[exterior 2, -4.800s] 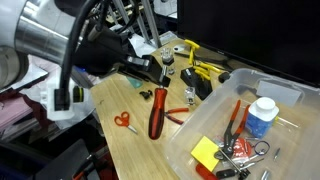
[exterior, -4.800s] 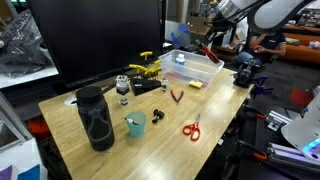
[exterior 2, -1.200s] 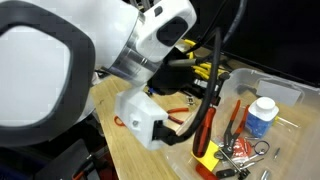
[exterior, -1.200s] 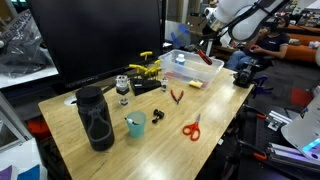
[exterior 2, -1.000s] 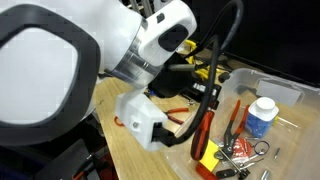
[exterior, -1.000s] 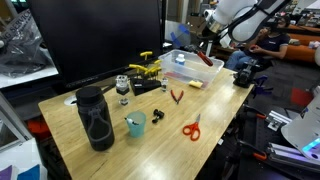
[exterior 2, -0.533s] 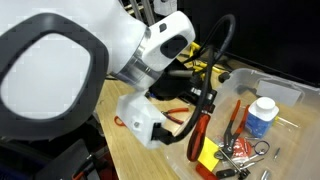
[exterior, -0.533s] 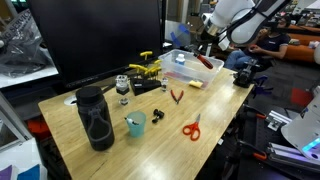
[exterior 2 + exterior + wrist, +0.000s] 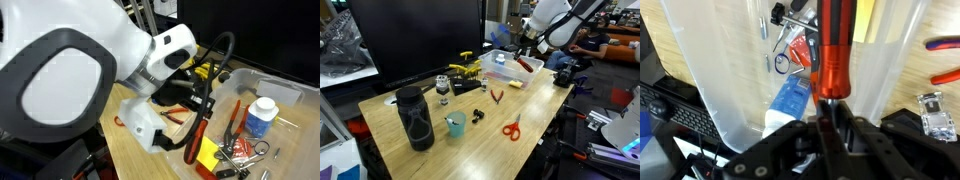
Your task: Get the orange screwdriver and put it in the colourless
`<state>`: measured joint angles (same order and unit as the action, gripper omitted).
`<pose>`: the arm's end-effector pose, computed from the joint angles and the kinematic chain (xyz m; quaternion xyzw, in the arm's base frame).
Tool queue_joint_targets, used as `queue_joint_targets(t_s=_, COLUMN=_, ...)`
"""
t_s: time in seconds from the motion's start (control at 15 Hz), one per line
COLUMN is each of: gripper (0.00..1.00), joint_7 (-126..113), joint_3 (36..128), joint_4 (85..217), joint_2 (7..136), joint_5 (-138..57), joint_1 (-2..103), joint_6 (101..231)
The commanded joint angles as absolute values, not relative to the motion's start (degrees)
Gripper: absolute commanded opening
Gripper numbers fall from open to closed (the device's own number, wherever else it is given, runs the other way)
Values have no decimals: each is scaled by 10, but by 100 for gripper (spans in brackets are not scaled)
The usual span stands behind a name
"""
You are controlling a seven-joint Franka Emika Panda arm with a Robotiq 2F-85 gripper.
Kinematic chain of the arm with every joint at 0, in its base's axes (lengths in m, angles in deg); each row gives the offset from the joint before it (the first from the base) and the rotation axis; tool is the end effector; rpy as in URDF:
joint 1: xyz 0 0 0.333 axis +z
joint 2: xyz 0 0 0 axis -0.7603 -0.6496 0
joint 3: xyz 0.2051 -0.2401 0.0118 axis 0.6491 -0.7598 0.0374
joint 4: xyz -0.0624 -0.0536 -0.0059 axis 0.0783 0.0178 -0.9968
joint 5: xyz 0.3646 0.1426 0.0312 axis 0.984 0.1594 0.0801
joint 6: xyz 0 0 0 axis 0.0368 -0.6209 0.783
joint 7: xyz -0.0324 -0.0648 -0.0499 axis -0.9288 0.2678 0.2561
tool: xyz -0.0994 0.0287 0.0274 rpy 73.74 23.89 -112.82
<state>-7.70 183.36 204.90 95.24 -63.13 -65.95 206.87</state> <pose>0.4722 -0.1208 0.3079 0.9653 0.0427 0.2036 0.1576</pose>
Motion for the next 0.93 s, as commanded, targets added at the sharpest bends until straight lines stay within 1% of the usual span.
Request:
queue_joint_targets(t_s=0.0, gripper=3, joint_7=-92, joint_3=1920, joint_4=2042, joint_2=969, joint_5=-591, joint_1=-739, joint_6=2066)
queue_joint_targets(t_s=0.4, gripper=3, joint_7=-122, joint_3=2088, joint_4=2026, joint_2=1022, joint_5=-496, joint_1=-887, joint_6=2074)
queue_joint_targets(t_s=0.73, gripper=3, joint_7=-143, joint_3=2236, joint_4=1965, joint_2=1102, joint_5=-434, joint_1=-1029, joint_6=2083)
queue_joint_targets(t_s=0.8, gripper=3, joint_7=-145, joint_3=2257, joint_4=1948, joint_2=1120, joint_5=-429, joint_1=-1052, joint_6=2083)
queue_joint_targets(t_s=0.87, gripper=3, joint_7=-160, joint_3=2223, joint_4=1946, joint_2=1133, joint_5=-394, joint_1=-1007, joint_6=2080)
